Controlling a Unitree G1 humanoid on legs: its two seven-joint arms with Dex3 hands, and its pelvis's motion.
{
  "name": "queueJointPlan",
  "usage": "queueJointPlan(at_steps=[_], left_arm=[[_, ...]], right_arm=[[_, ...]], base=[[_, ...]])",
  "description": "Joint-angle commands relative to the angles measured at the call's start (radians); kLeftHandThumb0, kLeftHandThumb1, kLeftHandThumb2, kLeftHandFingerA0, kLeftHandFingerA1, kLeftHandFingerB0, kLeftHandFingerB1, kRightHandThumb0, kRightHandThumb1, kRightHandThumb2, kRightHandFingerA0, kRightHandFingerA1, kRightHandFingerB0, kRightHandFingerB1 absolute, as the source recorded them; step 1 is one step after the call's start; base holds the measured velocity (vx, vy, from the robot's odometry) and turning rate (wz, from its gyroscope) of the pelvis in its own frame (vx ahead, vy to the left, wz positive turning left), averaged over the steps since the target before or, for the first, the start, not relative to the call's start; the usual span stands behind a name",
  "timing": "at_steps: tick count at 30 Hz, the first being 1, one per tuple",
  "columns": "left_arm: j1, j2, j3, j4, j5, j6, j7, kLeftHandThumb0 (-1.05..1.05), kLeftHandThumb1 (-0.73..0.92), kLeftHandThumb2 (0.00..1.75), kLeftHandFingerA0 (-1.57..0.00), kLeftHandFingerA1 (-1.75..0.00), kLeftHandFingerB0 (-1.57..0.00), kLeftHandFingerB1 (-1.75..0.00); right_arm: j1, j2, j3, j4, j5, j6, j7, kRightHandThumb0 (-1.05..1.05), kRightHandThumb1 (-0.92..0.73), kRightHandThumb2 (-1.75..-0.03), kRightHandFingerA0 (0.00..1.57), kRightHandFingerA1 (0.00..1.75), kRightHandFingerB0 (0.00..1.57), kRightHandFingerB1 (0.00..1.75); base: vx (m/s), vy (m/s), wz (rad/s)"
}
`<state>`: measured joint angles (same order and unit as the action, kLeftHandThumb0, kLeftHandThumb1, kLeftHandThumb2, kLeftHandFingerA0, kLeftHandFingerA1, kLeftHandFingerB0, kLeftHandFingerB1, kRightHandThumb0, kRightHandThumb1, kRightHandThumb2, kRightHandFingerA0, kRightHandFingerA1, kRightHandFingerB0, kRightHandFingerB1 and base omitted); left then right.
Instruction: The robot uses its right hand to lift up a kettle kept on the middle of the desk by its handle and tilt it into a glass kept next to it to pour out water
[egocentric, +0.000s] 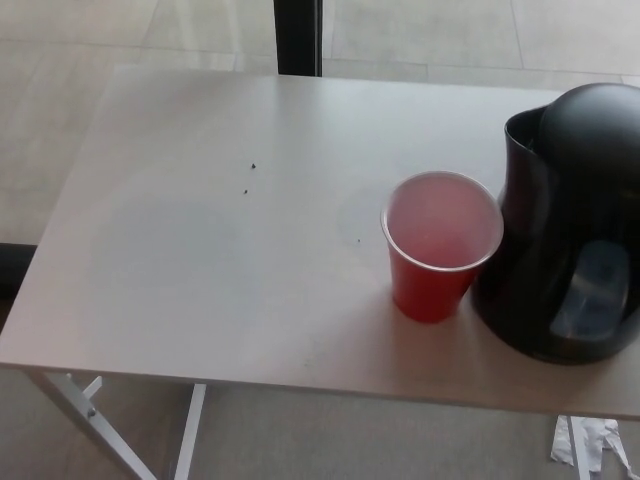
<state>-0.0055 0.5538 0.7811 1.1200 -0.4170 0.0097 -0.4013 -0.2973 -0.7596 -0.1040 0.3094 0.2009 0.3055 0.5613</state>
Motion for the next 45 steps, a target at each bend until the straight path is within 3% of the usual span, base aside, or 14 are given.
queueJointPlan(at_steps=[1,12,16,17,19,20,25,26,28,30,31,39,40,45], left_arm=[[0.009,0.018,-0.005,0.001,-0.024,0.020,0.002,-1.05,0.48,1.25,-1.27,-0.96,-0.76,-1.48],[0.015,0.000,-0.008,0.014,-0.023,-0.009,-0.007,-1.05,0.63,1.05,-1.30,-0.95,-0.89,-1.35],[0.015,-0.002,-0.011,0.006,-0.021,-0.009,0.002,-1.05,0.64,1.07,-1.33,-0.93,-0.89,-1.37],[0.015,-0.001,-0.011,0.006,-0.021,-0.008,0.001,-1.05,0.69,0.94,-1.33,-0.88,-0.85,-1.38],[0.013,0.003,-0.010,0.008,-0.021,-0.007,0.001,-1.05,0.69,0.94,-1.33,-0.88,-0.85,-1.38],[0.013,0.003,-0.007,-0.004,-0.026,0.011,0.016,-1.05,0.66,1.04,-1.31,-0.93,-0.90,-1.33],[0.022,0.009,-0.013,-0.004,-0.022,-0.006,-0.006,-1.05,0.50,1.27,-1.32,-0.86,-0.78,-1.50],[0.020,0.008,-0.010,-0.003,-0.026,-0.003,-0.003,-1.05,0.51,1.28,-1.29,-0.91,-0.78,-1.47],[0.022,0.005,-0.008,-0.014,-0.028,0.000,0.004,-1.05,0.67,1.02,-1.29,-0.95,-0.89,-1.33],[0.021,0.008,-0.013,-0.004,-0.025,-0.006,0.005,-1.05,0.53,1.29,-1.29,-0.94,-0.81,-1.47],[0.020,0.009,-0.014,0.000,-0.024,-0.007,0.004,-1.05,0.50,1.27,-1.28,-0.89,-0.80,-1.47],[0.026,0.004,-0.032,-0.008,-0.021,-0.020,0.012,-1.05,0.67,1.06,-1.30,-0.96,-0.88,-1.36],[0.039,-0.003,-0.037,-0.033,-0.019,-0.036,-0.002,-1.05,0.53,1.28,-1.10,-1.13,-0.72,-1.57],[0.044,0.000,-0.039,-0.032,-0.023,-0.039,-0.012,-1.05,0.55,1.28,-1.19,-1.00,-0.74,-1.48]], right_arm=[[0.029,0.153,-0.113,-0.022,0.005,-0.010,-0.214,-0.39,-0.67,-0.61,0.95,0.59,0.56,0.43],[-0.002,0.387,-0.228,-0.153,-0.010,0.138,-0.497,-0.44,-0.77,-0.62,0.93,0.89,0.62,0.46],[0.004,0.445,-0.268,-0.150,0.016,0.064,-0.503,-0.18,-0.79,-0.68,0.94,1.66,0.63,0.49],[0.005,0.449,-0.271,-0.146,0.000,0.031,-0.513,-0.04,-0.65,-1.06,0.95,1.75,0.82,1.21],[0.006,0.460,-0.274,-0.140,-0.026,-0.019,-0.529,-0.04,-0.65,-1.06,0.95,1.75,0.82,1.21],[0.008,0.459,-0.273,-0.144,-0.041,-0.069,-0.525,-0.10,-0.46,-1.33,1.00,1.75,0.88,1.62],[-0.016,0.477,-0.289,-0.155,-0.063,-0.160,-0.545,-0.10,-0.44,-1.28,1.05,1.72,0.88,1.50],[-0.026,0.479,-0.292,-0.154,-0.062,-0.158,-0.550,-0.15,-0.48,-1.18,1.35,1.48,1.02,1.27],[-0.043,0.475,-0.293,-0.156,-0.067,-0.141,-0.558,-0.19,-0.49,-1.17,1.31,1.45,0.96,1.23],[-0.056,0.459,-0.280,-0.160,-0.081,-0.131,-0.554,-0.17,-0.49,-1.20,1.29,1.46,0.94,1.23],[-0.058,0.455,-0.277,-0.160,-0.081,-0.132,-0.549,-0.10,-0.45,-1.28,0.98,1.75,0.81,1.47],[-0.103,0.431,-0.274,-0.108,-0.071,-0.198,-0.503,-0.09,-0.50,-1.21,1.29,1.43,1.01,1.25],[-0.112,0.425,-0.270,-0.092,-0.077,-0.217,-0.500,-0.07,-0.43,-1.32,0.98,1.75,0.81,1.52],[-0.136,0.417,-0.267,-0.043,-0.076,-0.274,-0.486,-0.10,-0.40,-1.37,0.98,1.75,0.82,1.52]], base=[[0.00,0.000,0.00],[0.00,0.000,0.00],[0.00,0.000,0.00],[0.00,0.000,0.00],[0.00,0.000,0.00],[0.00,0.000,0.00],[0.00,0.000,0.00],[0.00,0.000,0.00],[0.00,0.000,0.00],[0.00,0.000,0.00],[0.00,0.000,0.00],[0.00,0.000,0.00],[0.00,0.000,0.00],[0.00,0.000,0.00]])
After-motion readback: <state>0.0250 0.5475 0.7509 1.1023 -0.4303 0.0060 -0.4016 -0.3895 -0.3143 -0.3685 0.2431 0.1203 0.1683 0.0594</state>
